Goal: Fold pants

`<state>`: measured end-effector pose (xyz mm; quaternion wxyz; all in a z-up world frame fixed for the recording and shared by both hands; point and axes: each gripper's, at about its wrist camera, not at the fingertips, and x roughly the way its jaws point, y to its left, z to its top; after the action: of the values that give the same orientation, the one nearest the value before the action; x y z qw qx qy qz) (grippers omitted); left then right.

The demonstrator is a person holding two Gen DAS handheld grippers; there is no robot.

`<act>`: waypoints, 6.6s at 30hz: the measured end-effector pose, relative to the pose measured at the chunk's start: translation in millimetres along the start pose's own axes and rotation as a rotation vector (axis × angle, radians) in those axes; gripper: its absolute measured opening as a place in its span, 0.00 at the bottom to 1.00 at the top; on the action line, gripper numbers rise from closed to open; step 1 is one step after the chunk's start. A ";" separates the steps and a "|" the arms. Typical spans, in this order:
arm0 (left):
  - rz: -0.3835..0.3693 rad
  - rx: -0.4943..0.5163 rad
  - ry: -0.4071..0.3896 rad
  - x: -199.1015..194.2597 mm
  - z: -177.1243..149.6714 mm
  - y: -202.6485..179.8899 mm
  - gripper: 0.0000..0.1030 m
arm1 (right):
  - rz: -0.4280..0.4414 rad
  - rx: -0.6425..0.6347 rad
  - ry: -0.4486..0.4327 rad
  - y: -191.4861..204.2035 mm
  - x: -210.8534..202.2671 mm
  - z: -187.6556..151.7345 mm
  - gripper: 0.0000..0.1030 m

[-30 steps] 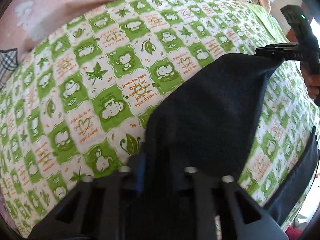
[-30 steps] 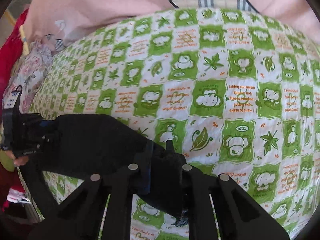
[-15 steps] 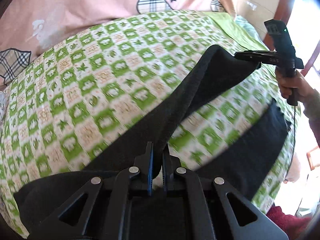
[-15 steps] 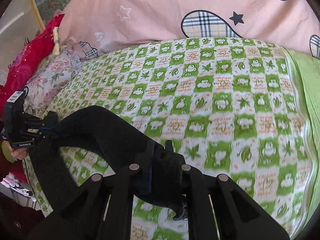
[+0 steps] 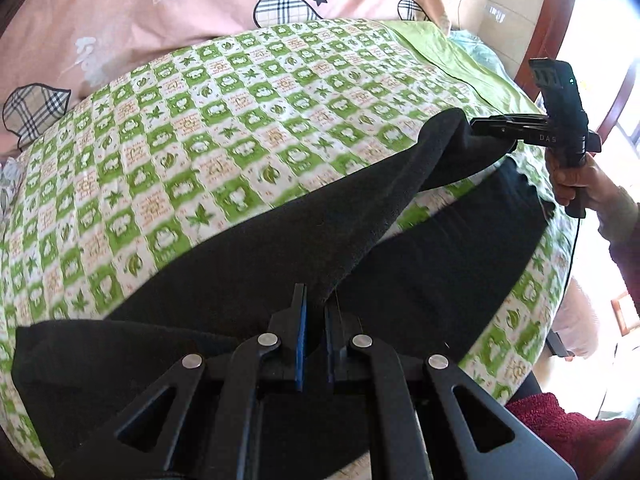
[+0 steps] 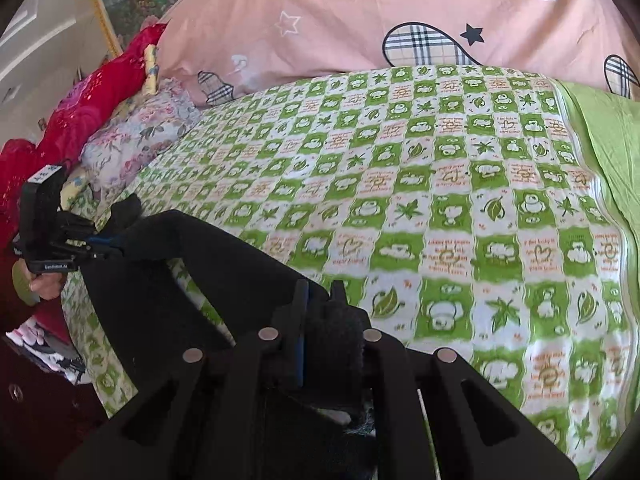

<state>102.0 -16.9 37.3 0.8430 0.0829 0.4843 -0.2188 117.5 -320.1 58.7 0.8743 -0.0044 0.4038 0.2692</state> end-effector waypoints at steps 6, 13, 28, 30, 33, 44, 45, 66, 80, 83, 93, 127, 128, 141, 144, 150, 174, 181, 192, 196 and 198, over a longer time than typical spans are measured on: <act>0.002 0.003 0.025 7.6 -22.7 -12.0 0.05 | -0.028 -0.002 0.001 -0.7 -14.1 -23.6 0.13; 0.014 -0.027 0.043 9.6 -42.8 -17.4 0.10 | -0.046 0.075 -0.010 -0.4 -33.7 -49.5 0.23; -0.004 -0.356 0.038 -26.1 -76.8 28.0 0.57 | -0.063 0.353 -0.167 35.3 -86.4 -96.2 0.53; -0.002 -0.417 0.035 -28.9 -79.3 40.2 0.57 | -0.057 0.376 -0.195 46.9 -87.8 -101.8 0.53; -0.012 -0.516 0.044 -28.8 -79.1 59.6 0.67 | -0.026 0.446 -0.248 58.3 -86.7 -109.9 0.53; 0.096 -0.714 0.148 7.0 -61.3 96.4 0.58 | -0.069 0.671 -0.185 46.2 -34.7 -97.4 0.53; 0.116 -0.717 0.151 9.2 -61.6 95.9 0.52 | -0.084 0.671 -0.187 45.1 -33.4 -95.7 0.51; 0.099 -0.608 0.054 -22.5 -118.9 54.5 0.17 | -0.215 0.599 -0.196 53.2 -74.4 -141.1 0.06; 0.115 -0.794 0.000 -67.5 -137.1 121.5 0.65 | -0.228 0.443 -0.345 116.3 -103.0 -107.8 0.53; 0.170 -0.829 -0.011 -80.2 -124.8 140.8 0.66 | -0.091 0.364 -0.282 141.1 -72.4 -88.0 0.53; 0.336 -0.903 0.068 -72.9 -89.1 196.7 0.67 | 0.253 -0.069 0.037 292.8 98.9 -29.3 0.53; 0.144 -1.010 -0.238 -120.0 -245.5 173.2 0.07 | 0.199 -0.448 0.174 378.7 145.7 -34.7 0.09; 0.144 -1.009 -0.233 -119.1 -247.4 172.7 0.07 | 0.195 -0.457 0.179 379.6 146.0 -35.7 0.09; 0.200 -1.053 -0.186 -132.0 -268.8 176.3 0.42 | 0.301 -0.348 0.141 369.3 124.6 -20.0 0.45; 0.196 -1.106 -0.184 -135.6 -276.0 184.5 0.67 | 0.310 -0.271 0.113 353.6 120.9 -8.4 0.45; 0.212 -1.149 -0.157 -134.6 -275.0 202.7 0.68 | 0.235 -0.131 0.092 310.8 129.2 18.9 0.45; 0.327 -1.006 -0.196 -110.6 -240.7 215.2 0.22 | 0.214 -0.289 0.390 302.1 236.4 49.5 0.19; 0.283 -0.940 -0.385 -170.5 -240.7 200.3 0.18 | 0.083 -0.332 0.148 319.8 193.0 70.7 0.10; 0.431 -0.918 -0.248 -148.7 -258.5 220.3 0.25 | 0.064 -0.228 0.155 333.7 241.1 59.3 0.18; 0.461 -0.922 -0.246 -154.4 -266.7 217.7 0.39 | 0.070 -0.159 0.114 321.4 218.0 56.6 0.23; 0.495 -0.912 -0.266 -165.1 -265.6 213.8 0.46 | 0.073 -0.136 0.087 315.4 202.1 55.6 0.24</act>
<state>-81.0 314.5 25.3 0.8739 -0.2085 0.3851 0.2109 113.9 56.5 19.2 0.8433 -0.0607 0.4221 0.3272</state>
